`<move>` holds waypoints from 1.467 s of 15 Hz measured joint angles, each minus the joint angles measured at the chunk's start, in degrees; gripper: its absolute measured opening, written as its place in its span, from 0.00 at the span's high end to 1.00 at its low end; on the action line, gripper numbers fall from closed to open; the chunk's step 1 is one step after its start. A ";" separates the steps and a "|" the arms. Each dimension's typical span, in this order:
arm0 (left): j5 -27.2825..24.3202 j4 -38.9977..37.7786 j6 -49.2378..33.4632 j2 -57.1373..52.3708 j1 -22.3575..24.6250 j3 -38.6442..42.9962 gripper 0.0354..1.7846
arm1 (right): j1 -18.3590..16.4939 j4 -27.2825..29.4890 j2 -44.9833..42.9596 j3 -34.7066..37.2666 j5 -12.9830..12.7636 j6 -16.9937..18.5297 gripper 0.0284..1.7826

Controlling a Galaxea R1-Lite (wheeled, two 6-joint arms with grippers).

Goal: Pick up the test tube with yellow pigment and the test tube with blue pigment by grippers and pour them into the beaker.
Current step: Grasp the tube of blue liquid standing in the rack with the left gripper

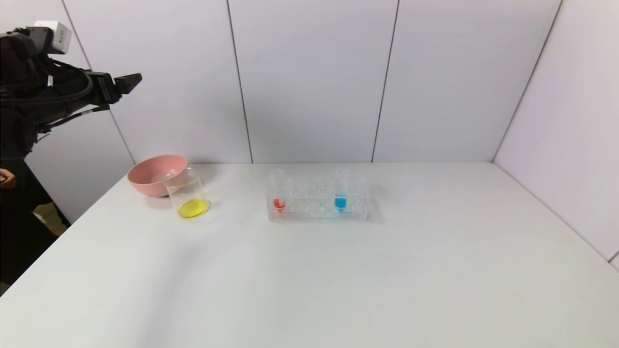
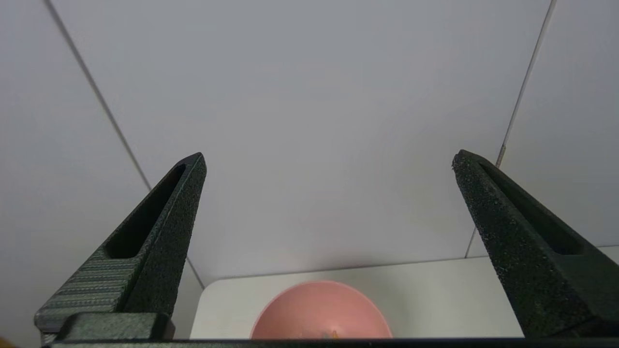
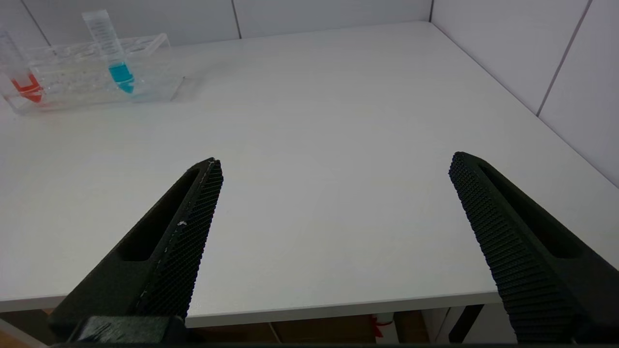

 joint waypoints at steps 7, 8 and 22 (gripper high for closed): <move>12.46 18.14 -1.95 -22.42 -5.07 15.66 0.00 | 0.02 -0.02 0.00 0.00 0.00 0.02 0.04; 12.85 18.14 -2.30 -24.78 -5.90 18.94 0.00 | 0.02 0.00 0.00 0.00 0.00 0.00 0.04; 15.32 10.09 -9.85 -43.34 -29.48 46.25 0.00 | 0.00 0.00 0.00 0.00 0.00 0.00 0.04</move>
